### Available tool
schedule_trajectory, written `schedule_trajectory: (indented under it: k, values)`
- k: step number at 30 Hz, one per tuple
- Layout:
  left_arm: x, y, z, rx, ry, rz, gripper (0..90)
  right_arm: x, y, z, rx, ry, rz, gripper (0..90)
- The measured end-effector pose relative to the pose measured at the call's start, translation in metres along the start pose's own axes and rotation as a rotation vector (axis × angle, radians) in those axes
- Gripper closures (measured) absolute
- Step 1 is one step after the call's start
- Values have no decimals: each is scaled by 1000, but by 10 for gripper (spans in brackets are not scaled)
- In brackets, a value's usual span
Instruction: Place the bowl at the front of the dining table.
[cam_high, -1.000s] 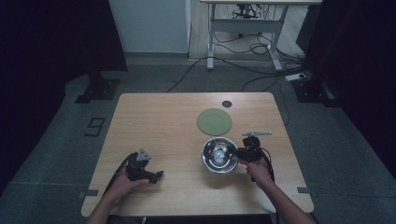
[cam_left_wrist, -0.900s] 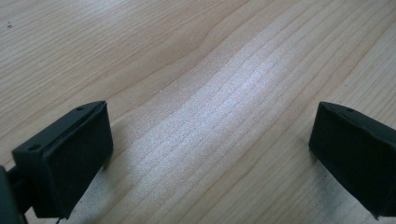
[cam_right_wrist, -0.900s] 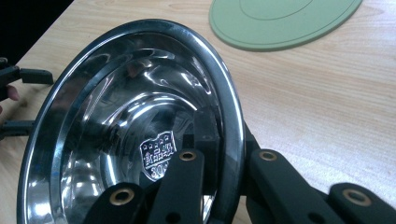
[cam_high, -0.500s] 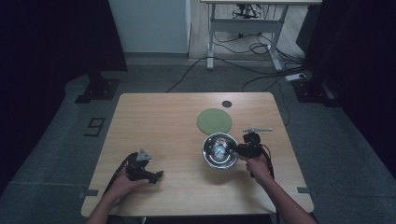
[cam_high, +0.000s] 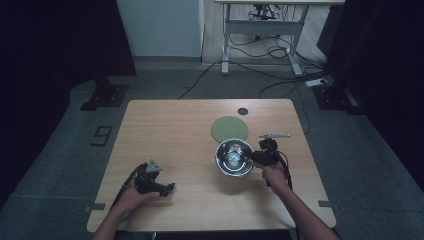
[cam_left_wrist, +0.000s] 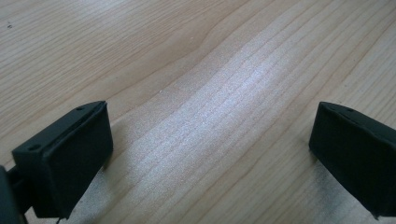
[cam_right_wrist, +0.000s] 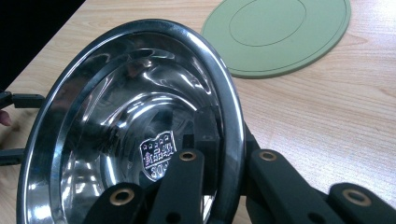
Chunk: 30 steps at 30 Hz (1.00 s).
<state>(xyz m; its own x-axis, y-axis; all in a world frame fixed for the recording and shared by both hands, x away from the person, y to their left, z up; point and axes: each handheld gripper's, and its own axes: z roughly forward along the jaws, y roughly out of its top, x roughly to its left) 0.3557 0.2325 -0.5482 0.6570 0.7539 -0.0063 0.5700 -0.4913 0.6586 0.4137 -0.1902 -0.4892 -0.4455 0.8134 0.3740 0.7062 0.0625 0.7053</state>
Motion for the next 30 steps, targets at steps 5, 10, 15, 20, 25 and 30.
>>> schedule_trajectory:
  k: [5, 10, 15, 20, 25, 30]
  values:
    - [0, 0, 0, 0, 0, 0, 0, -2, 1, 2, 1, -4, 4, 867]
    - [0, 0, 0, 0, 0, 0, 0, -3, 5, 2, -2, -10, 6, 867]
    - [0, 0, 0, 0, 0, 0, 0, -2, 10, 2, -6, -12, 6, 867]
    - [0, 0, 0, 0, 0, 0, 0, -4, 13, 4, -12, -17, 9, 867]
    - [0, 0, 0, 0, 0, 0, 0, -7, 13, 6, -12, -22, 18, 867]
    - [0, 0, 0, 0, 0, 0, 0, -9, 14, 8, -12, -27, 24, 867]
